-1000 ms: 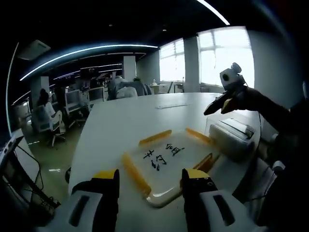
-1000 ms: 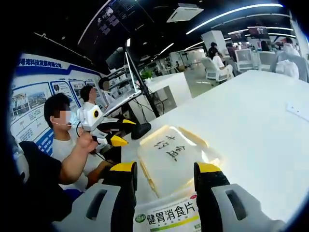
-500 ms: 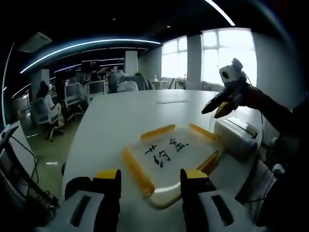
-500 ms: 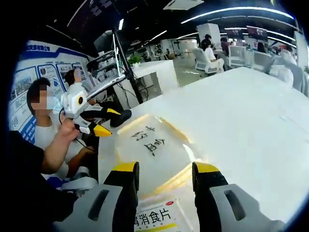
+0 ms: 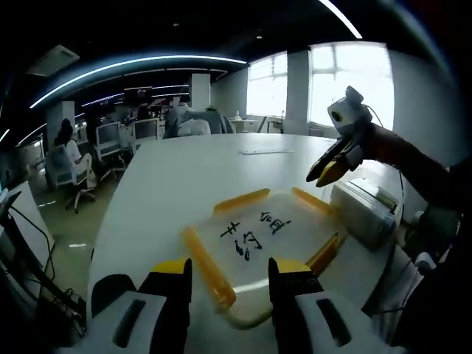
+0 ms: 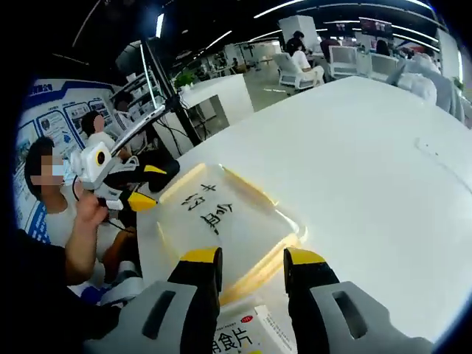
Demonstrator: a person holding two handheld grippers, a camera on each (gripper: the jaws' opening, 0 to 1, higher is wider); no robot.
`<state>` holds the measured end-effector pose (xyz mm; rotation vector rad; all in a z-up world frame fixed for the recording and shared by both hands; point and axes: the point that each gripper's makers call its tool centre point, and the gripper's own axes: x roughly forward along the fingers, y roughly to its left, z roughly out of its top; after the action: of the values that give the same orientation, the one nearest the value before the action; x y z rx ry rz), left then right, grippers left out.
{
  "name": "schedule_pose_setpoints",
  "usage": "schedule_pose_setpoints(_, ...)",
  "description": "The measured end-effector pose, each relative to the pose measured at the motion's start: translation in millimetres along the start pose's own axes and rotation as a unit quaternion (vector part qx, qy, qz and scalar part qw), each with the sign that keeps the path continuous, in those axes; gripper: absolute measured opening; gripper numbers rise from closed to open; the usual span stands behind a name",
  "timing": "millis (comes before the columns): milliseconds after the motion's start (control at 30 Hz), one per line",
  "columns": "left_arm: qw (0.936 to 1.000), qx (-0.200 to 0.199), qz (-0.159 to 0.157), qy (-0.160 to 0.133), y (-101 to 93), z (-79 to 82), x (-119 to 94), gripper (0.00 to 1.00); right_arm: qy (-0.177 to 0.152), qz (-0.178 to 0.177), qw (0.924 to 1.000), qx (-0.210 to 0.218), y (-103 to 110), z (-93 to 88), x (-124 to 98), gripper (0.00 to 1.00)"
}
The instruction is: Arrange the small medicine boxes into an aligned row inside the storage area until every box is upright, visible, and separated from the surrounding clutter.
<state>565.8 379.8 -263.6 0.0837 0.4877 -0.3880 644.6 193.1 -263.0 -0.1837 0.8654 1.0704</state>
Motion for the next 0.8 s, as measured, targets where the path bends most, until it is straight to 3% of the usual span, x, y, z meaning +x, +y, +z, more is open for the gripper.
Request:
schedule_pose_setpoints(133, 0.9999, -0.012, -0.003, 0.010, 1.4, -3.3, 4.3, 0.39, 0.013, -0.001, 0.9997, 0.018, -3.3, 0.9, 1.7, 0.32)
schedule_pose_setpoints(200, 0.9990, -0.041, -0.017, 0.006, -3.6, -1.8, 6.1, 0.39, 0.023, 0.002, 0.9994, 0.026, -2.4, 0.3, 2.4, 0.31)
schedule_pose_setpoints(300, 0.9993, -0.027, 0.004, 0.024, 2.7, -4.4, 7.7, 0.38, 0.043, -0.001, 0.9983, 0.039, -5.5, -2.2, 4.6, 0.29)
schedule_pose_setpoints(400, 0.9990, -0.034, 0.003, 0.028, 5.0, -5.0, 10.9, 0.36, 0.056, 0.002, 0.9974, 0.046, -4.7, -4.3, 8.3, 0.29)
schedule_pose_setpoints(467, 0.9990, -0.030, 0.004, 0.032, 5.1, -6.0, 12.1, 0.35, 0.052, 0.005, 0.9985, 0.015, -6.5, 2.2, 12.1, 0.26)
schedule_pose_setpoints(600, 0.9990, -0.035, -0.009, 0.027, 3.0, -4.4, 16.9, 0.33, 0.069, 0.000, 0.9966, 0.045, -5.3, -3.1, 12.9, 0.20)
schedule_pose_setpoints(800, 0.9984, -0.037, -0.007, 0.041, 7.3, -7.6, 23.0, 0.33, 0.078, -0.003, 0.9929, 0.090, -14.1, -2.2, 15.0, 0.19)
